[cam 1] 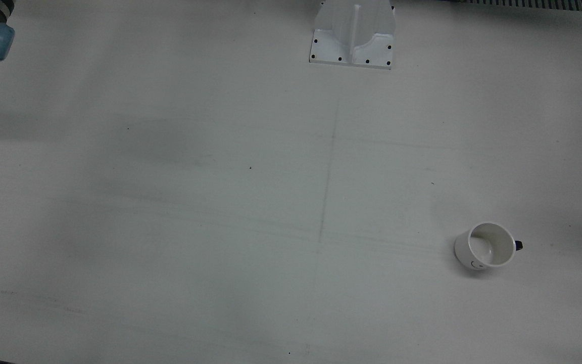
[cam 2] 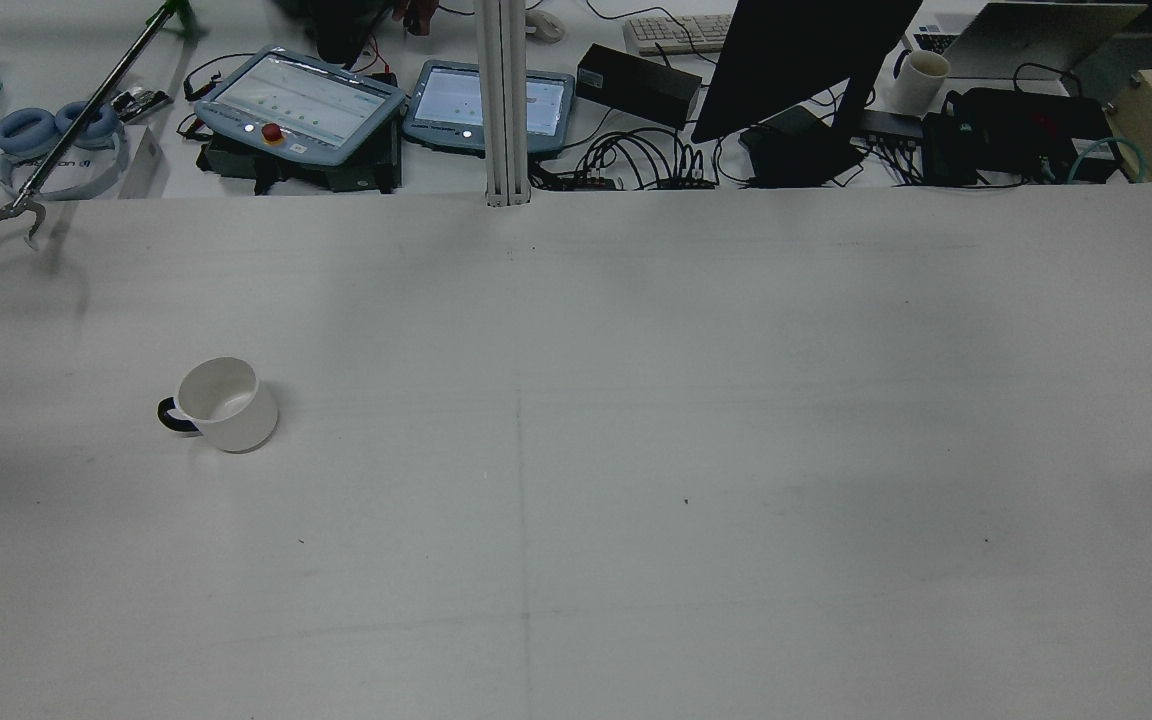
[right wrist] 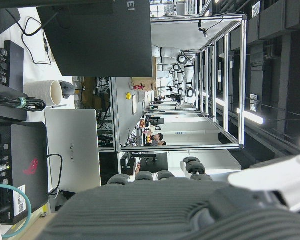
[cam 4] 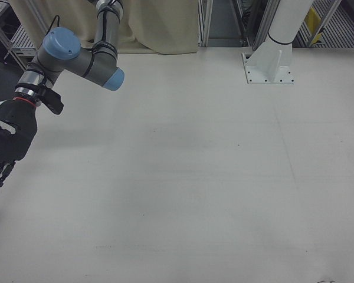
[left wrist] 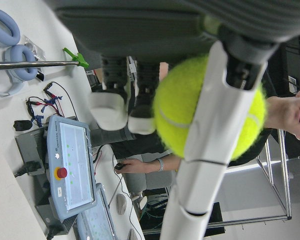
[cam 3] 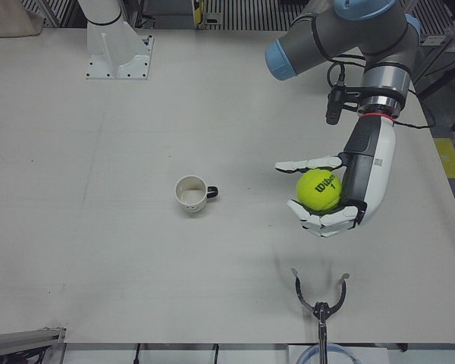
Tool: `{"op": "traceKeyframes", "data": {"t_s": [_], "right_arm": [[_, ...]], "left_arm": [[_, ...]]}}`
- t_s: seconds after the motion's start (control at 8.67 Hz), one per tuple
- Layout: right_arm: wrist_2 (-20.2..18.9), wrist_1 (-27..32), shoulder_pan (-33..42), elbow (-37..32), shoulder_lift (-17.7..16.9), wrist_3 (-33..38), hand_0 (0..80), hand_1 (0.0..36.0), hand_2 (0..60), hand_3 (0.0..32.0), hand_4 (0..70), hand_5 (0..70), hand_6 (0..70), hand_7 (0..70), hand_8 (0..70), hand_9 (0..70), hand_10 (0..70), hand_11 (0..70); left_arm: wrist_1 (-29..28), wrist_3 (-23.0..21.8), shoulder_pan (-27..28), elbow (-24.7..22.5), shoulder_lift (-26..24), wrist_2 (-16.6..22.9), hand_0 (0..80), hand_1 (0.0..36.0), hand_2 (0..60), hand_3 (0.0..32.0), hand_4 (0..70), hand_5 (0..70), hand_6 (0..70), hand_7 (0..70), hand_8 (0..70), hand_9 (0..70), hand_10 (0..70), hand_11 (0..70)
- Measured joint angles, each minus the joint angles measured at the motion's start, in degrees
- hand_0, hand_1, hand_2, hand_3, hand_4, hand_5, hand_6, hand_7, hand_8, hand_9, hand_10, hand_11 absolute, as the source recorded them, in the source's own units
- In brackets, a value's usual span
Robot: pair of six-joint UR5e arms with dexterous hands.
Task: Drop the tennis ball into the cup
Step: 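Bring the left hand holding the tennis ball into view over the table, then move the held tennis ball with the left hand above the white mug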
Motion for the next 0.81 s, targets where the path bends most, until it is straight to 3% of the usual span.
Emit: {"op": "traceKeyframes", "data": {"t_s": [0.12,0.23,0.35,0.69,0.81], "right_arm": [[0.0,0.0,0.0,0.01,-0.02,0.01,0.0,0.0,0.0,0.0,0.0,0.0,0.0,0.0,0.0,0.0,0.0,0.0],[0.0,0.0,0.0,0.02,-0.03,0.0,0.0,0.0,0.0,0.0,0.0,0.0,0.0,0.0,0.0,0.0,0.0,0.0],[0.0,0.0,0.0,0.02,-0.05,-0.02,0.0,0.0,0.0,0.0,0.0,0.0,0.0,0.0,0.0,0.0,0.0,0.0],[0.0,0.0,0.0,0.02,0.01,-0.05,0.0,0.0,0.0,0.0,0.0,0.0,0.0,0.0,0.0,0.0,0.0,0.0],[0.0,0.0,0.0,0.02,0.0,-0.05,0.0,0.0,0.0,0.0,0.0,0.0,0.0,0.0,0.0,0.0,0.0,0.0]], "left_arm": [[-0.11,0.12,0.2,-0.8,0.09,0.11,80.0,23.5,0.0,0.0,55.0,29.5,70.0,70.0,62.3,70.0,61.2,70.0],[-0.13,0.27,1.68,-2.09,0.18,0.19,78.8,20.5,2.6,0.0,53.9,28.9,70.0,70.0,61.1,70.0,60.0,70.0],[-0.1,0.48,4.47,-3.71,0.21,0.24,67.1,18.2,4.8,0.0,52.3,27.0,70.0,70.0,59.9,70.0,58.8,70.0],[0.17,3.24,15.06,-7.26,0.1,-0.06,54.8,13.3,9.4,0.0,46.5,21.7,70.0,70.0,58.2,70.0,57.1,70.0],[0.03,4.56,17.81,-7.68,0.12,-0.2,54.1,12.0,11.9,0.0,45.3,23.7,70.0,70.0,58.1,70.0,56.6,70.0]]}}
